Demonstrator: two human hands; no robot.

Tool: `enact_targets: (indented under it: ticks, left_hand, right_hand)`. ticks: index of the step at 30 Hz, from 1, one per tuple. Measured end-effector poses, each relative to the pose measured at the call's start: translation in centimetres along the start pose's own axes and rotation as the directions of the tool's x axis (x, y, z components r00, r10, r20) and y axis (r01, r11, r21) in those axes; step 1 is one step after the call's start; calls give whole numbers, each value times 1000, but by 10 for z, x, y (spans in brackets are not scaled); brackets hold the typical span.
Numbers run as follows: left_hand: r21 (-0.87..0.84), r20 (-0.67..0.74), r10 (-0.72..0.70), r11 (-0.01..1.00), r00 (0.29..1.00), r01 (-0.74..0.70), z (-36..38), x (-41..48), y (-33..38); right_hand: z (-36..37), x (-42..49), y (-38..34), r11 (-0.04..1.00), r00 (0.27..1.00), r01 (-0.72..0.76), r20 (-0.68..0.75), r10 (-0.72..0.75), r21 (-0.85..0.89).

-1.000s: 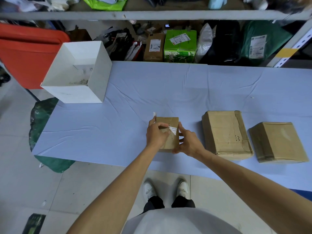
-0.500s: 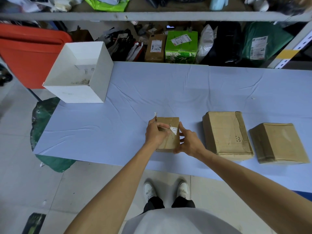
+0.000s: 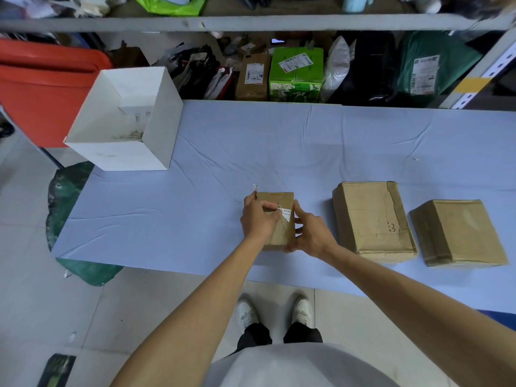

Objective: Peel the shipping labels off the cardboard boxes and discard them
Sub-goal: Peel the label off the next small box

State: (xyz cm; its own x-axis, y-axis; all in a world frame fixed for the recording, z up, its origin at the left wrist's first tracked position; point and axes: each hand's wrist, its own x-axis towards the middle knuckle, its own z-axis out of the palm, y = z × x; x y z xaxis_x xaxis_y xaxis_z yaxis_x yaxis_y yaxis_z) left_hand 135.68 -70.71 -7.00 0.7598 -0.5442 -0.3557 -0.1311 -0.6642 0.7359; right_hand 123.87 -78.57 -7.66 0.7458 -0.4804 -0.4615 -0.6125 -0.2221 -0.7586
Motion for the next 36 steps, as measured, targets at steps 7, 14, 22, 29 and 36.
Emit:
enact_targets:
  ticks: [7,14,22,29,36]
  left_hand:
    - [21,1,-20,1000,1000,20,0,3,3]
    - [12,-10,-39,999,999,39,-2,5,8]
    - [25,-5,-49,998,999,50,-1,6,7]
    - [55,42,-55,997,998,53,-2,5,9]
    - [60,56,-63,996,996,59,-3,5,10]
  right_hand:
    - [0,-1,0,1000,1000,8,-5,-8,-24]
    - [0,-1,-3,1000,1000,-26,-7,26,5]
    - [-2,1,-3,999,999,-47,1,47,-9]
    - [-2,1,-3,999,999,-42,6,42,13]
    - [-2,-1,-5,999,999,-38,-7,38,6]
